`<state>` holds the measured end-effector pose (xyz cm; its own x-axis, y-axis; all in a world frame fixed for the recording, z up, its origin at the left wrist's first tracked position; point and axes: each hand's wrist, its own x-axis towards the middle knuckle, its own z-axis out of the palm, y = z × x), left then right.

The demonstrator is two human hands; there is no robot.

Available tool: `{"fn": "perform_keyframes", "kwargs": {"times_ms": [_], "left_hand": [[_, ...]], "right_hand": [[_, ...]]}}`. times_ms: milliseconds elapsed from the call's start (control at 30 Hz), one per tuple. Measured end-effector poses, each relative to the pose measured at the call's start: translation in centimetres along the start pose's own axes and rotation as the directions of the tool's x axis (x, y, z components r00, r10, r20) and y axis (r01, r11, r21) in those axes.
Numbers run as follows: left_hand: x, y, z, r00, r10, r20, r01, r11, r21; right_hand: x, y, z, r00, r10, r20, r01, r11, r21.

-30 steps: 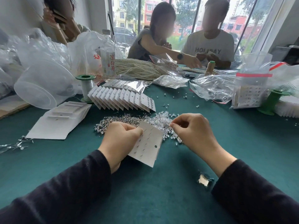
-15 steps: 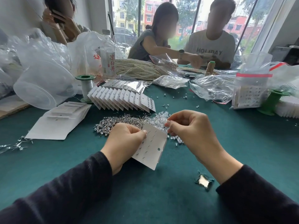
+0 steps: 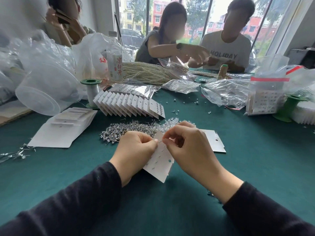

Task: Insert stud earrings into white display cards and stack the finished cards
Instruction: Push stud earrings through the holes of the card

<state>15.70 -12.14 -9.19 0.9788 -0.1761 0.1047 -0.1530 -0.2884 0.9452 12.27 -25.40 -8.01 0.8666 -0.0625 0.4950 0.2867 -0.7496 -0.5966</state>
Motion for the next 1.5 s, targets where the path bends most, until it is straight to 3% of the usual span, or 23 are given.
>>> {"fn": "perform_keyframes", "kwargs": {"times_ms": [533, 733, 867, 1200, 1500], "left_hand": [[-0.1, -0.5, 0.0, 0.996, 0.084, -0.005, -0.083, 0.991, 0.103], [0.0, -0.4, 0.0, 0.998, 0.06, 0.021, -0.061, 0.996, 0.06], [0.1, -0.1, 0.2, 0.997, -0.037, 0.069, 0.042, 0.997, -0.071], [0.1, -0.1, 0.3, 0.997, 0.007, 0.082, -0.012, 0.998, 0.068], [0.0, -0.1, 0.1, 0.994, 0.027, 0.102, -0.035, 0.996, 0.082]], "right_hand": [[-0.4, 0.3, 1.3, 1.0, 0.012, 0.026, -0.014, 0.997, 0.07], [-0.4, 0.2, 1.4, 0.999, 0.002, 0.034, -0.004, 0.999, 0.048], [-0.4, 0.4, 0.9, 1.0, 0.014, -0.012, -0.013, 1.0, 0.017], [-0.5, 0.2, 0.7, 0.998, -0.017, 0.065, 0.02, 0.999, -0.036], [-0.8, 0.0, 0.8, 0.995, -0.059, 0.087, 0.062, 0.997, -0.039]]}}
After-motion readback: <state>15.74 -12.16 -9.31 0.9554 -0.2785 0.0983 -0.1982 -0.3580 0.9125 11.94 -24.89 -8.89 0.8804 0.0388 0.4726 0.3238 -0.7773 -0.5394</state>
